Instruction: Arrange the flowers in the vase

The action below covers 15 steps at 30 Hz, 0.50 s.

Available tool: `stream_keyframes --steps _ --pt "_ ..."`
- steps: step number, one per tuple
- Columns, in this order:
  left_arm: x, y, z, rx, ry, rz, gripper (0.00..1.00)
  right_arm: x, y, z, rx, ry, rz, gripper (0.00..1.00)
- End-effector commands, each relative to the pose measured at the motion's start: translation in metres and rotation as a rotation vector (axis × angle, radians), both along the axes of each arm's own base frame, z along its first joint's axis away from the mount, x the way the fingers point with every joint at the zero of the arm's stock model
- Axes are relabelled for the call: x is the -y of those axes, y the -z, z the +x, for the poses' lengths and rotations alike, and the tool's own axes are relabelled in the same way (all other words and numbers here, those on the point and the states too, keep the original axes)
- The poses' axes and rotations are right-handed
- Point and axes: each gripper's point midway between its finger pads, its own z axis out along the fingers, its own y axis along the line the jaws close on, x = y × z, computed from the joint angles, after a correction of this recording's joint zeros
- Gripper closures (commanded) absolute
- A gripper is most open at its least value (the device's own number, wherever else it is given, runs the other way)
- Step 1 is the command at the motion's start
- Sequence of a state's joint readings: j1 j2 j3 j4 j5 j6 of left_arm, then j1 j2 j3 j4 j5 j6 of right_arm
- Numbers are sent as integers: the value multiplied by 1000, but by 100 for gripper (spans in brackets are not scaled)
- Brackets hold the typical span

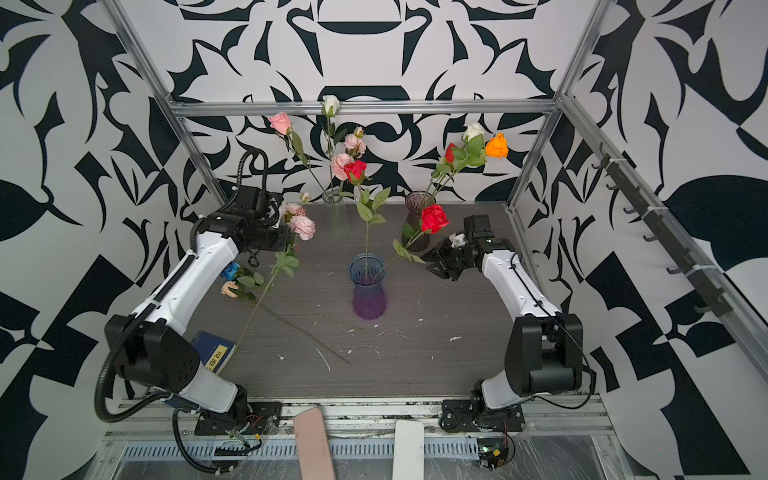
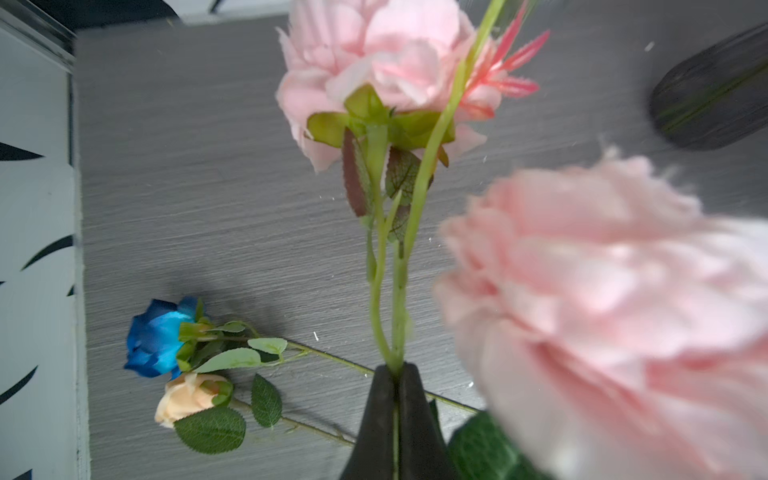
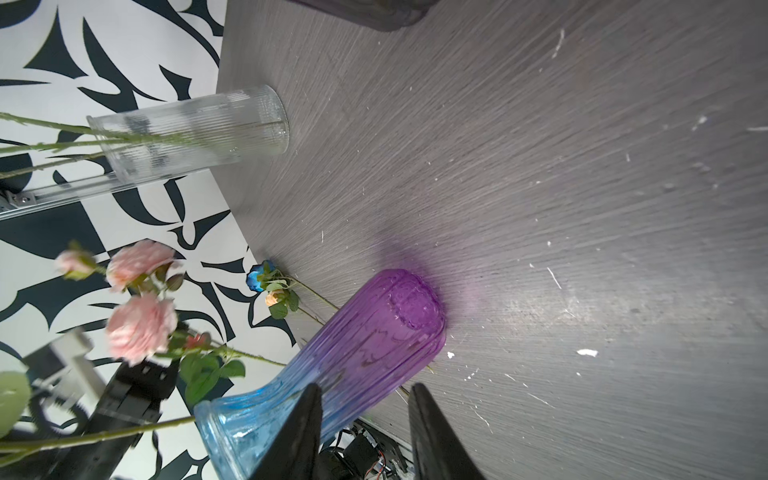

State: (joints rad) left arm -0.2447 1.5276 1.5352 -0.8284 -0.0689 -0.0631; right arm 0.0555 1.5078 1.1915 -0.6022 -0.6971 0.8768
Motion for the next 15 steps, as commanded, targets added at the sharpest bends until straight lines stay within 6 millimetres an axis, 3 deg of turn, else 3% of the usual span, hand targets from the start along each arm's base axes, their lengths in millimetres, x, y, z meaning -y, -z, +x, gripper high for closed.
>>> stream_keyframes --steps 1,3,6,11,15 --pt "9 -57 -9 139 1 -135 100 -7 -29 13 88 -15 28 61" --pt "13 -82 -12 213 3 -192 100 -9 -29 14 91 -16 29 61" --pt "14 -101 -13 269 3 -226 97 -10 -27 11 89 -18 32 61" --pt "3 -82 -13 192 -46 -200 94 -9 -23 5 84 -15 32 61" --pt "-24 -56 -17 114 -185 -251 94 -8 -21 1 82 -13 32 61"
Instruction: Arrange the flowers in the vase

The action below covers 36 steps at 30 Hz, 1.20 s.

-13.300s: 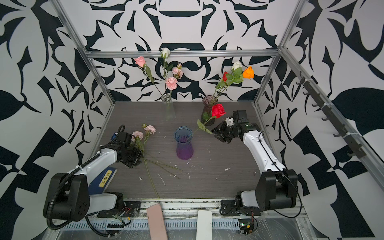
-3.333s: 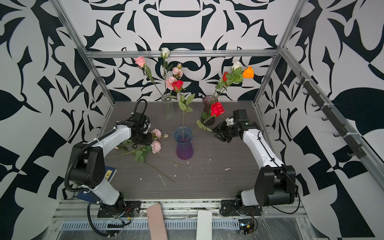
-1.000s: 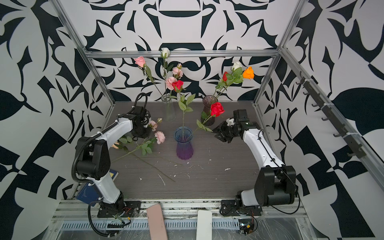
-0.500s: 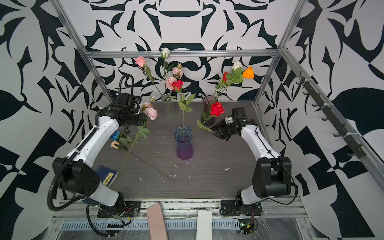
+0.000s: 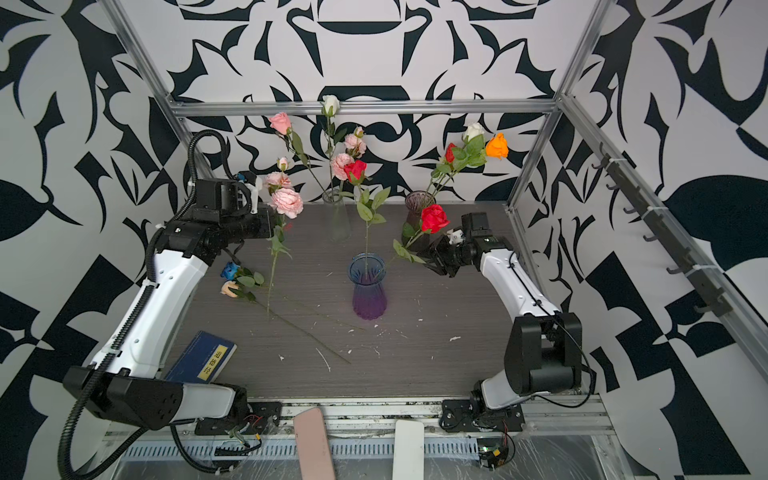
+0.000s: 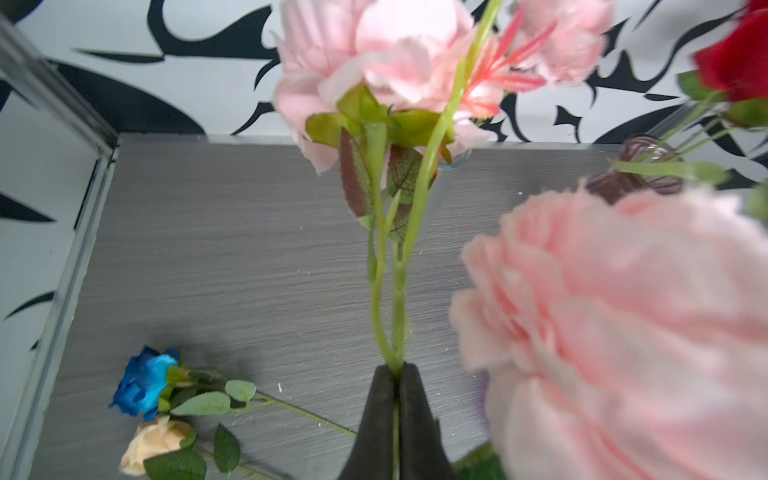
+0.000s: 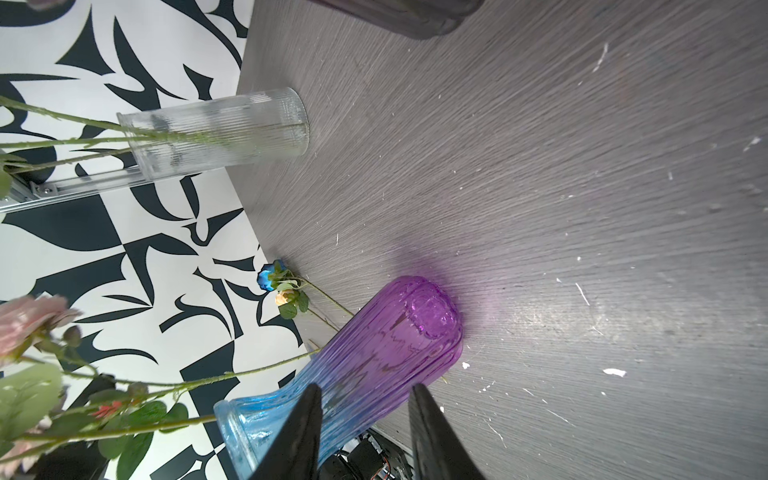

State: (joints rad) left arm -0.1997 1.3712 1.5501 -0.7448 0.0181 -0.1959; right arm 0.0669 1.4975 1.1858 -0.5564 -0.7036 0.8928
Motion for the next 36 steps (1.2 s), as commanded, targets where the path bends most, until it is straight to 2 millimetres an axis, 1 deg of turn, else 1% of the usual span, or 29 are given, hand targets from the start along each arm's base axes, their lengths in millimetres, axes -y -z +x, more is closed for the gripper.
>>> stream_keyframes --steps 1,2,4,5,6,8,9,12,14,17,18,19,21,23,26,28,31,33,34,35,36 --pt "-25 31 -6 -121 -129 -106 93 -3 -13 -4 43 -8 19 61" --pt "-33 39 -7 -150 -165 -165 87 -3 -13 -5 41 -8 18 61" --pt "-46 53 -8 -200 -220 -267 59 -3 -13 -5 41 -6 19 61" --pt "-51 59 -9 -216 -241 -294 49 -3 -13 -5 41 -6 18 61" --pt "-54 62 -11 -222 -255 -291 42 -3 -14 -5 43 -6 18 61" --pt "-55 64 -14 -223 -265 -289 36 -3 -15 -5 44 -4 18 61" --pt "-56 66 -15 -226 -269 -290 34 -3 -15 -6 44 -3 17 61" --pt "-58 72 -19 -242 -282 -279 33 -3 -14 -7 42 -3 16 61" --pt "-58 82 -24 -267 -283 -266 34 -2 -15 -8 43 -2 15 61" --pt "-58 113 -40 -335 -286 -247 37 -2 -14 -9 42 -1 16 61" --pt "-59 126 -49 -358 -290 -235 38 -2 -14 -10 41 -2 16 61" --pt "-60 132 -58 -363 -295 -226 38 -2 -13 -10 40 -1 16 61" --pt "-62 158 -78 -418 -307 -201 38 -2 -11 -11 36 -2 15 61" --pt "-63 181 -95 -469 -314 -187 38 -3 -8 -12 30 -3 17 61" --pt "-64 207 -112 -517 -324 -176 38 -3 -5 -12 23 -6 19 61" --pt "-61 220 -117 -545 -323 -194 38 -5 -3 -13 21 -10 19 61" --pt "-60 238 -116 -586 -313 -181 41 -6 0 -14 13 -17 21 61" --pt "-62 249 -115 -614 -300 -153 45 -6 1 -15 12 -17 20 61" --pt "-62 251 -113 -613 -290 -138 47 -7 1 -15 11 -17 20 61" --pt "-64 260 -112 -644 -284 -119 49 -7 1 -16 12 -18 20 61" --pt "-66 264 -111 -655 -283 -99 51 -7 1 -17 10 -18 20 61"
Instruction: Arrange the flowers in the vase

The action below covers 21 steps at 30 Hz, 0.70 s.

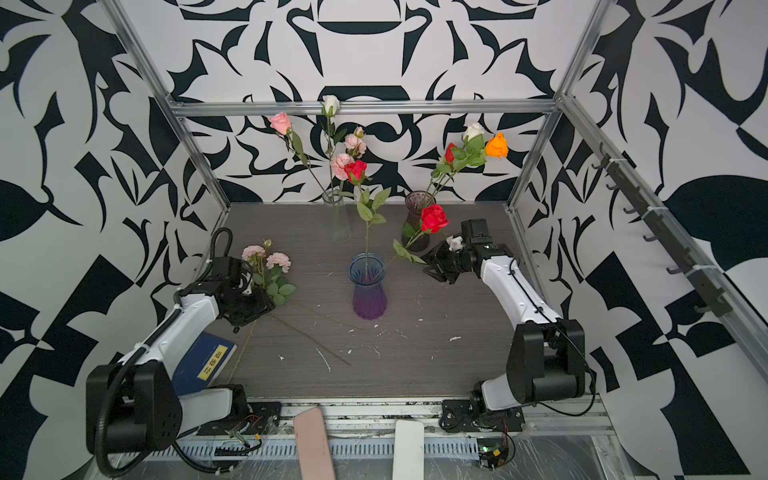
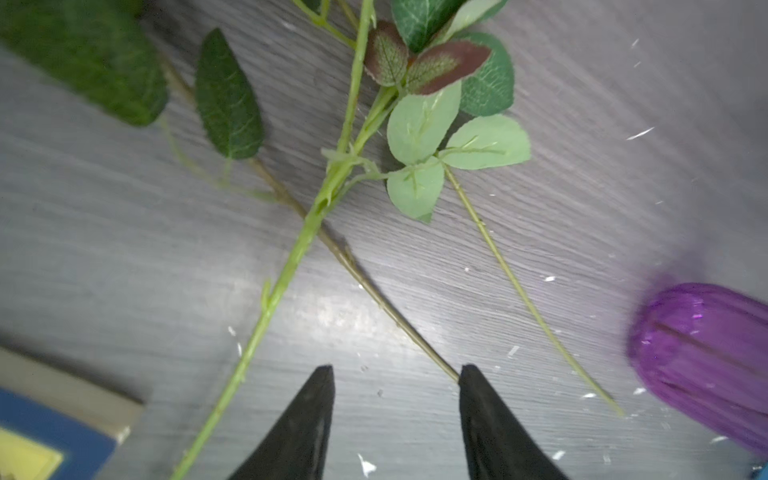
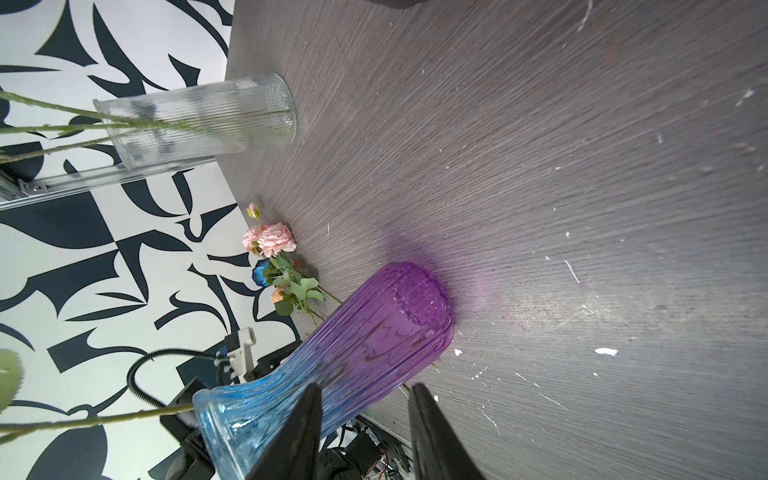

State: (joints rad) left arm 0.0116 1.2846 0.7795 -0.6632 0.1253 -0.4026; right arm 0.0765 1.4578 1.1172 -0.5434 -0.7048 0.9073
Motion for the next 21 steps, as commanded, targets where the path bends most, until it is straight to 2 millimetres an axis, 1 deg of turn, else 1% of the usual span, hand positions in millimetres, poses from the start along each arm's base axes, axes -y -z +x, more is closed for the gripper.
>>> stream_keyframes --steps 1,4,9,13,16,18,21 --pt "-6 10 7 -18 42 52 52 -4 -9 -2 37 -16 14 61" --pt "-16 16 9 -43 35 110 56 -4 -9 -4 38 -15 12 61" --pt "-30 27 10 -86 34 181 56 -4 -9 -3 39 -9 15 61" --pt "-33 25 15 -83 32 197 56 -3 -9 -1 42 -6 15 61" --pt "-42 21 20 -74 12 245 56 -4 -8 -1 38 -7 17 61" --pt "-49 22 21 -86 -3 284 55 -4 -8 -1 38 -8 18 61" --pt "-49 29 24 -116 4 277 56 -4 -7 -2 38 -9 22 61"
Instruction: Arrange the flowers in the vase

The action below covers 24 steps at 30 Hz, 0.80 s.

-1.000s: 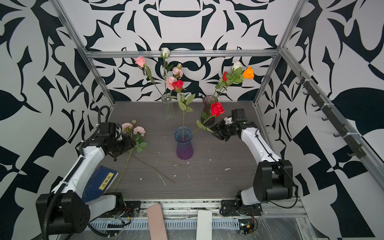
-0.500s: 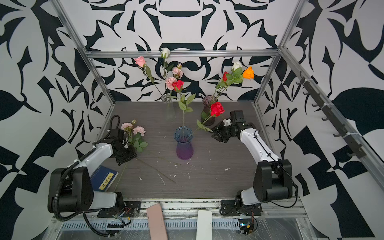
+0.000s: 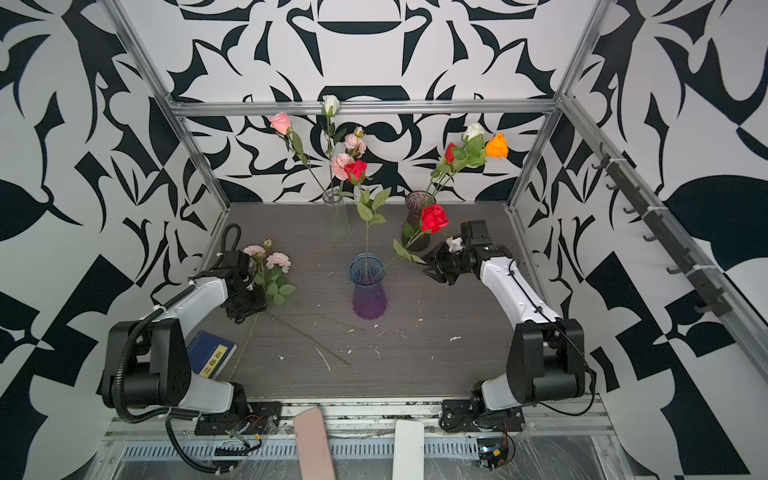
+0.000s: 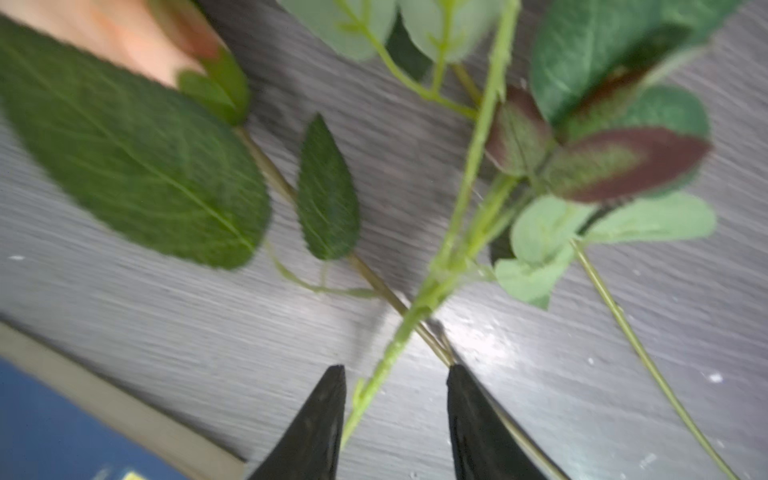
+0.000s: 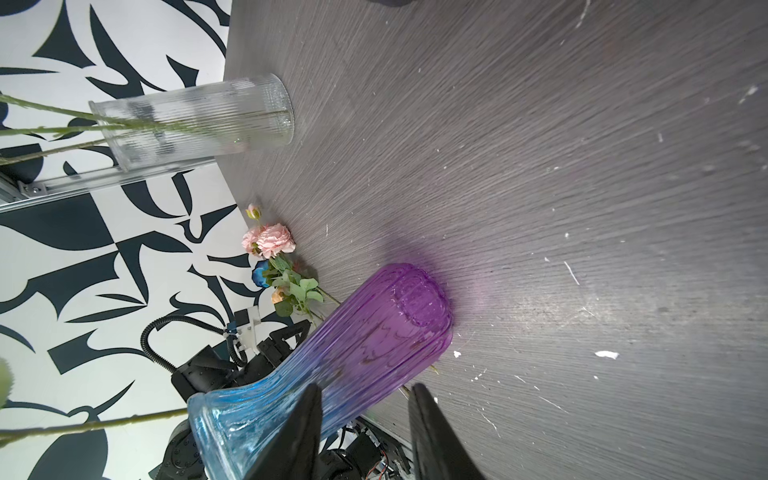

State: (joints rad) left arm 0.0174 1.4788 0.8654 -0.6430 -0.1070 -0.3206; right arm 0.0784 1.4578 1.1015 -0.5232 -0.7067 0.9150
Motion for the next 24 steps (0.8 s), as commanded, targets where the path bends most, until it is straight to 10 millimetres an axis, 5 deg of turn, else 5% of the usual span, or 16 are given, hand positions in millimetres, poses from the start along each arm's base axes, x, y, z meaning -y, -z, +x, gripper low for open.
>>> stream_keyframes --steps 1,6,13,17,24 --pt "-6 4 4 -35 -7 25 58 -3 -10 -2 39 -12 18 61" --pt "4 10 13 -34 -1 -35 72 -3 -12 -3 41 -12 21 61" --pt "15 15 10 -51 -17 -101 74 1 -13 -5 45 -5 21 61" --pt "18 15 9 -56 -24 -123 88 2 -11 -7 40 -3 23 61" --pt "20 -17 22 31 -26 -138 98 2 -12 -6 43 -5 26 61"
